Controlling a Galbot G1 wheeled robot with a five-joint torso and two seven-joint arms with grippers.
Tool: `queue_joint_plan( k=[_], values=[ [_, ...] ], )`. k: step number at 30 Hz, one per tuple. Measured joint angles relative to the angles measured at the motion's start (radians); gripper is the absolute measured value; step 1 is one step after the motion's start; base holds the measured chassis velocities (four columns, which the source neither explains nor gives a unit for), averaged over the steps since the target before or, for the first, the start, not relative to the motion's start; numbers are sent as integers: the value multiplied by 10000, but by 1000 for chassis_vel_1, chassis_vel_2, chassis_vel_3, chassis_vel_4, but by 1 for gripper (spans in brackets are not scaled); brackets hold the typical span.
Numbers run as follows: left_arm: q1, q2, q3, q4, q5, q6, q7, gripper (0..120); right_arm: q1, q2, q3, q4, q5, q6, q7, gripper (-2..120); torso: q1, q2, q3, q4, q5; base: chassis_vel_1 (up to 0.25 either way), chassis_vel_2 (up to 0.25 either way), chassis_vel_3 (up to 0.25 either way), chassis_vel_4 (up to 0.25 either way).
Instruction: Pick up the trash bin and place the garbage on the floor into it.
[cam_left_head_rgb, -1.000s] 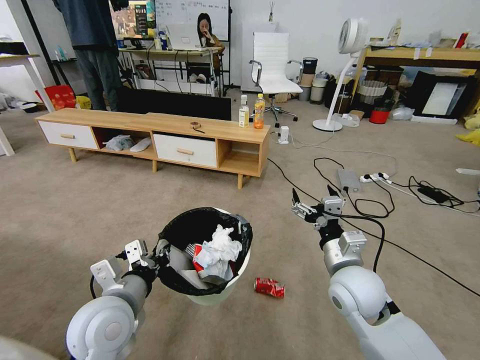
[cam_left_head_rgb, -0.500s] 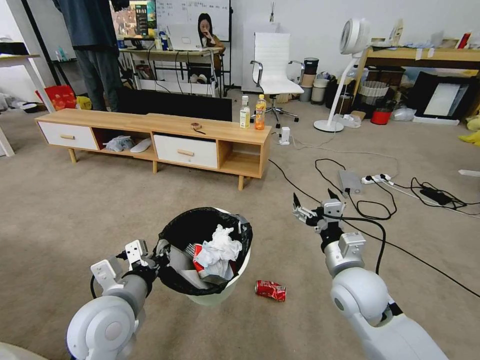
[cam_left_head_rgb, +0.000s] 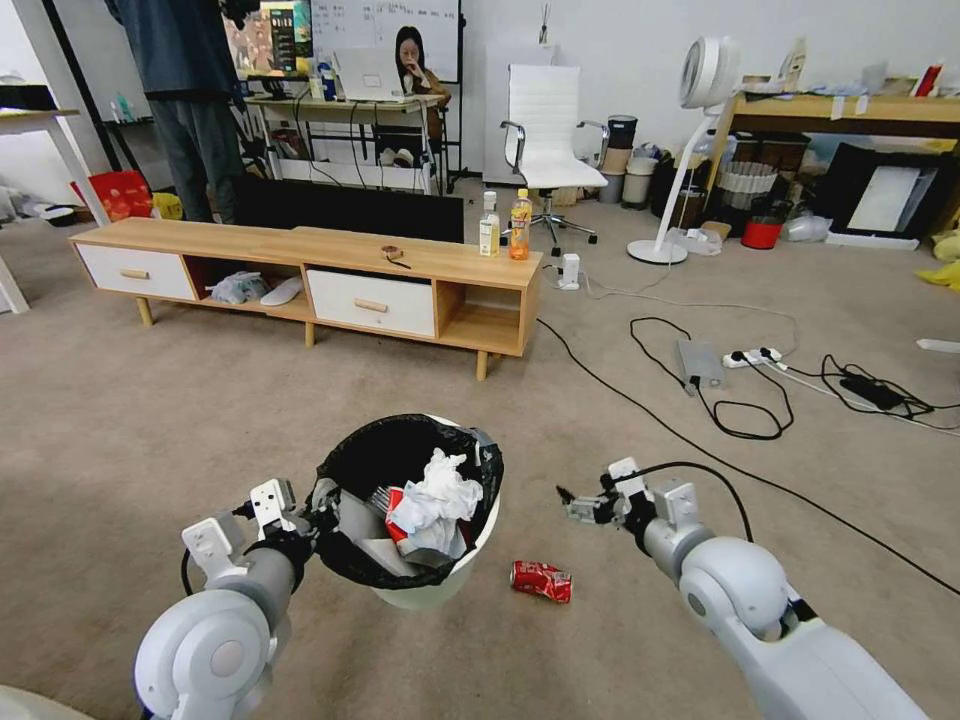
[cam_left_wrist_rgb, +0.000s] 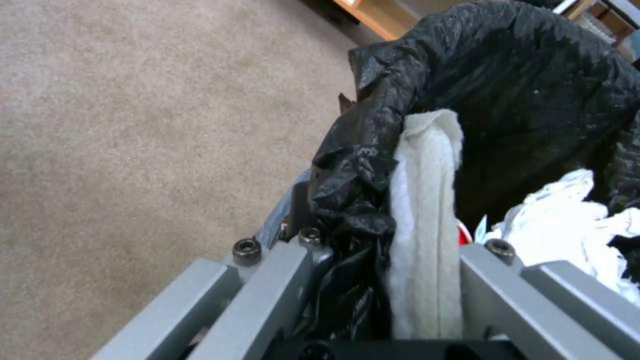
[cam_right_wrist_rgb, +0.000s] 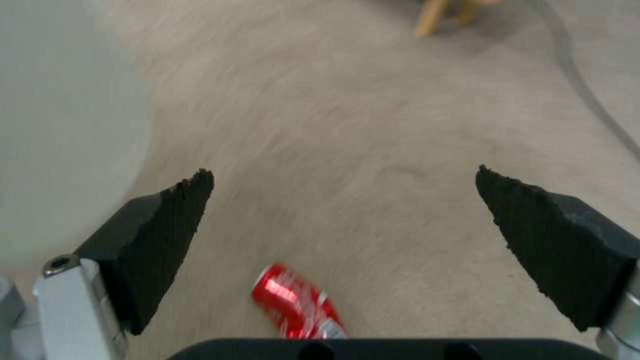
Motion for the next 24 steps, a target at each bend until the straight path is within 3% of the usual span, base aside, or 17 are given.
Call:
queue_joint_plan(
  k=[3, 4, 5, 10, 12, 16, 17, 20, 24],
  values=[
    [32, 8, -29, -13, -1, -9, 15, 7, 65, -42, 23, -616, -1085, 566, -1512, 100, 0, 0, 0, -3, -1, 0, 0, 0, 0],
    [32, 8, -29, -13, -1, -9, 15, 7, 65, -42, 23, -616, -1085, 566, -1512, 100, 0, 0, 0, -3, -1, 0, 0, 0, 0],
    [57, -6, -29, -21, -2, -12, 33, 7, 120, -43, 52, -1145, -1765, 950, -2447, 100, 0, 0, 0, -4, 1, 0, 0, 0, 0],
    [80, -60, 10, -21, 55, -23, 54, 7, 207, -41, 16, -2043, -2200, 1590, -3264, 100, 0, 0, 0, -4, 0, 0, 0, 0, 0],
    [87, -116, 59, -19, 121, -29, 68, 7, 284, -32, -139, -2781, -2591, 2486, -3861, 100, 0, 0, 0, -3, -1, 0, 0, 0, 0],
    [122, -142, 65, -45, 148, -30, 69, 7, 319, 59, -237, -3293, -2852, 3022, -4023, 100, 0, 0, 0, -6, 0, 0, 0, 0, 0],
    [192, -138, 47, -94, 154, -31, 72, 7, 394, 212, -291, -3837, -2946, 3557, -4088, 100, -1, 0, 0, -5, 0, 0, 0, 0, 0],
    [331, -101, -1, -175, 178, -36, 74, 7, 586, 498, -355, -4705, -3075, 4047, -4120, 100, 0, 0, 0, -1, 2, 0, 0, 0, 0],
    [446, -105, -15, -229, 227, -48, 87, 7, 821, 799, -447, -5587, -3173, 4394, -4074, 100, -1, 0, 0, -5, -2, 0, 0, 0, 0]
  ],
)
